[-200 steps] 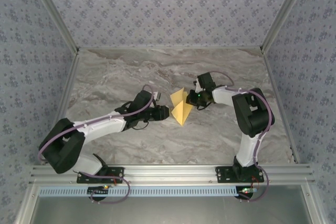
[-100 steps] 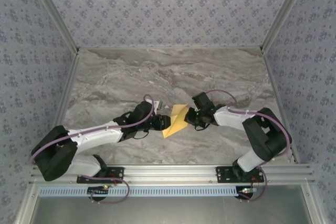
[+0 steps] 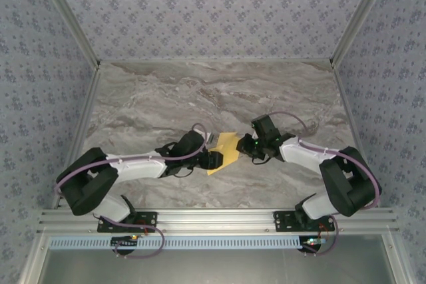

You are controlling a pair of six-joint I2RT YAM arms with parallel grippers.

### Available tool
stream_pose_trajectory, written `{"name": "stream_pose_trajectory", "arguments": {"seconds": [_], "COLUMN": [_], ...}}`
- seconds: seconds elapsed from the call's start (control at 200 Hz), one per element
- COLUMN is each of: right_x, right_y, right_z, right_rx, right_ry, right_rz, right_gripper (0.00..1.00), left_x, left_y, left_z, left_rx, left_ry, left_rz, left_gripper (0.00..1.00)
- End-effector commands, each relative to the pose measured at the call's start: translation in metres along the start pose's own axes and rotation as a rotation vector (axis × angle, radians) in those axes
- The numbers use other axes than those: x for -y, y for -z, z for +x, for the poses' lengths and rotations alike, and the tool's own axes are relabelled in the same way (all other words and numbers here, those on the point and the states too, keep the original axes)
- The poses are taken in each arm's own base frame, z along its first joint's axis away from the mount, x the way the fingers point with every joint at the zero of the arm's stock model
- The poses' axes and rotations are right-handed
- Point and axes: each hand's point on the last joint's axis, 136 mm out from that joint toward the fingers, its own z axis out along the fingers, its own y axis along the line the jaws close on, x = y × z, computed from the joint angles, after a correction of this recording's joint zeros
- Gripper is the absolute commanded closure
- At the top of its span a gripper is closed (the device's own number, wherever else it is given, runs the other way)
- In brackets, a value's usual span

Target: Fold a paper plane with a square sheet of paper (pick it up from the middle)

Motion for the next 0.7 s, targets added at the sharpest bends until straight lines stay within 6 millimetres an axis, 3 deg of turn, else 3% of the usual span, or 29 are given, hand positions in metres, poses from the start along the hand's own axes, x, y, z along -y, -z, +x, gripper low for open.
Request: {"name": "stream_pose_trajectory", "arguments": {"seconds": [0.0,0.21,0.43,0.695], "right_x": [-0.004,0.000,0.002,-0.011], "right_y": [0.003,0.003,0.003,-0.002], "right_z": [0.002,0.001,0.001,0.008], "right_rx": [-0.006,-0.007,-0.009,-0.056], "right_ry": [0.023,0.012,0.006,0.035], "right_rz": [-0.032,-0.035,-0.037,-0.088], "right_gripper": [0.79,0.79,0.80,0.87], "left_x": [0.019,0.019,0.017,0.016], "left_y": [-0.006,-0.021,-0.031,-0.034], "left_z": [-0.013,-0.009,-0.005,0.001], "left_rx": [0.011,-0.040,-0.070,-0.083], "left_ry": [-0.088,-0.125,-0.152,-0.181], "left_rz": [0.050,0.042,0.038,0.053], "left_gripper": [0.41,0.52,0.50,0.54]}}
